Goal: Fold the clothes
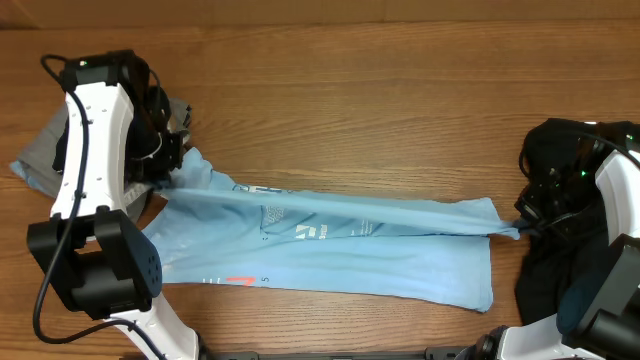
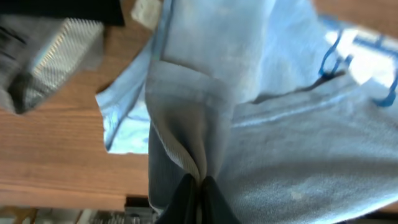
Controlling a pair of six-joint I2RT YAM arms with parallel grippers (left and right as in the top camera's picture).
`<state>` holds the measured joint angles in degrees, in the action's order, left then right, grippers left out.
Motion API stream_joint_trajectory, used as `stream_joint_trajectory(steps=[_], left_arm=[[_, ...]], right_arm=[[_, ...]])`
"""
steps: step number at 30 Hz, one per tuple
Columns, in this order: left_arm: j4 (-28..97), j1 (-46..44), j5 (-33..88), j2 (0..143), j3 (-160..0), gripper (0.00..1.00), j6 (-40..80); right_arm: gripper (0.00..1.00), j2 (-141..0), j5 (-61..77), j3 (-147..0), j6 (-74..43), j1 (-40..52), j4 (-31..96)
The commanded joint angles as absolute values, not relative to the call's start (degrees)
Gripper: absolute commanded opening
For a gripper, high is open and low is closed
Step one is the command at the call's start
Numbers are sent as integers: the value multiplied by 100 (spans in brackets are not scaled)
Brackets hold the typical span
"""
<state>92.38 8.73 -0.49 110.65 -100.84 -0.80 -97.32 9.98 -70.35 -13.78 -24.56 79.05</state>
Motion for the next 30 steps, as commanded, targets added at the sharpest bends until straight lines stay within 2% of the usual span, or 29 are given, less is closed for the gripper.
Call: stream_joint_trajectory(steps=[1,8,9,10,11,14,16,19,21,24,30], left_arm=[[9065,923,-220,11019,-9491,7,-217],[8864,1052,-342,11017,-9050,10,-172],[8864,1072,-388,11015,-9050,18,-169],[8862,1098,-440,11013,-9050,31,-158],[8860,1125,-499,11013,-9050,38,-99],[8840,1210,-523,11013,-9054,44,-62],[8842,1210,-523,11013,-9056,45,-62],[8838,1210,-412,11013,-9083,45,-60],[8792,1205,-154,11010,-9105,45,-64],[8709,1164,454,11008,-9118,45,-231],[8674,1085,1066,10748,-9126,39,-613]], right_arm=[[7,-9568,856,-7083,-1302,-2482,8095],[13,-9568,834,-7083,-1190,-2482,8357],[16,-9568,810,-7083,-1192,-2482,8401],[19,-9568,794,-7083,-1192,-2482,8433],[22,-9568,792,-7083,-1192,-2482,8444],[24,-9568,792,-7083,-1192,-2482,8414],[25,-9568,792,-7083,-1192,-2482,8388],[32,-9568,801,-7083,-1197,-2482,8281],[33,-9568,915,-7083,-1194,-2480,8152],[33,-9568,1382,-7083,-1033,-2427,7905],[31,-9400,2751,-7087,-340,-2331,7655]])
